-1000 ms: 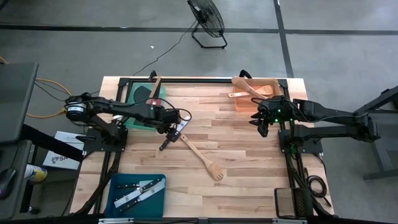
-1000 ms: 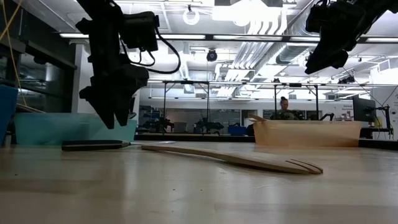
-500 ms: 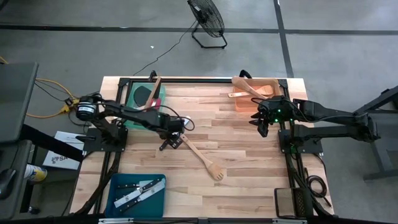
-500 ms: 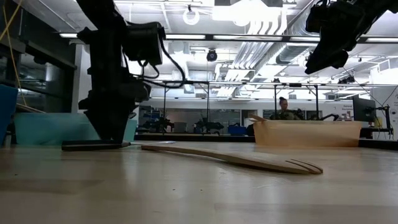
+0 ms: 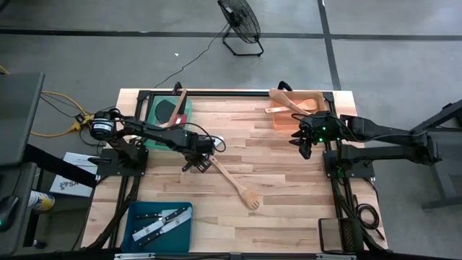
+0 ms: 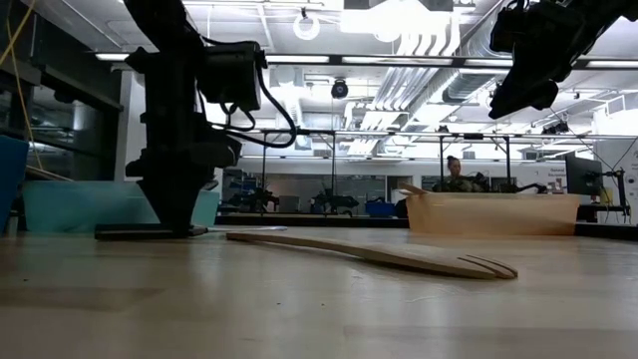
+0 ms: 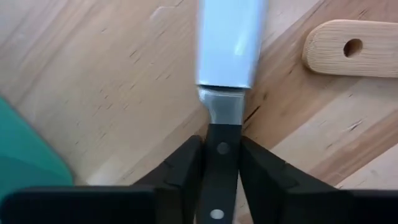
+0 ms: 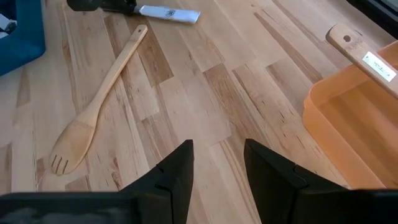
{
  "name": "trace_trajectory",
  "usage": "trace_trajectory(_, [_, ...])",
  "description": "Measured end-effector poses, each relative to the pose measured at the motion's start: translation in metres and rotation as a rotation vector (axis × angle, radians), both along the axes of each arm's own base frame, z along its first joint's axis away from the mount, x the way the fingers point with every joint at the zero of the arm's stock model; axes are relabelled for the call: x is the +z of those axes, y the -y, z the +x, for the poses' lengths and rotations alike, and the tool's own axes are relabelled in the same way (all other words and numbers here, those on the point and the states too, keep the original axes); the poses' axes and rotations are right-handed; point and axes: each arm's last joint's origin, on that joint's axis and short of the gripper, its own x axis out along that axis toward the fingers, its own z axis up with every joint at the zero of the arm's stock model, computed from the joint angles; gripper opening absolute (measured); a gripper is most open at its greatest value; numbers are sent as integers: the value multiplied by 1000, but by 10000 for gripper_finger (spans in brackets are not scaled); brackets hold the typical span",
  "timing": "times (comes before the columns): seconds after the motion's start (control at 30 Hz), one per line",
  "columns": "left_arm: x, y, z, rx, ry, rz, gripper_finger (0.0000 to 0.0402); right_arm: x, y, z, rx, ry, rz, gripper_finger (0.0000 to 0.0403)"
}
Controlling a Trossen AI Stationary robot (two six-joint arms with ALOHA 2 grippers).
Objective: Pick & Place Kitchen Items
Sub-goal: Put the black knife into the blue bin
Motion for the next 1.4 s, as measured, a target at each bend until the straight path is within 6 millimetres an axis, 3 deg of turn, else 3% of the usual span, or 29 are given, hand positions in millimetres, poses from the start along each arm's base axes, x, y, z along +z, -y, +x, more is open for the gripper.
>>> trace_trajectory(0.1, [0,0,0,-10,1,-4,73,0,0,0,0,0,0,133])
trace_trajectory(0.33, [5,1,-1,-51,22,-19,71,0,0,0,0,0,0,133])
trace_trajectory(0.77, [50,9,-17,-167,176,20,71,-5,0,0,1,-16,3,133])
trace_trajectory(1.07, [77,54,-38,-450,258,-28,71,-17,-1,1,15,-29,29,133])
trace_trajectory(1.4, [82,118,-65,-689,251,-111,71,-17,-1,1,16,-23,33,133])
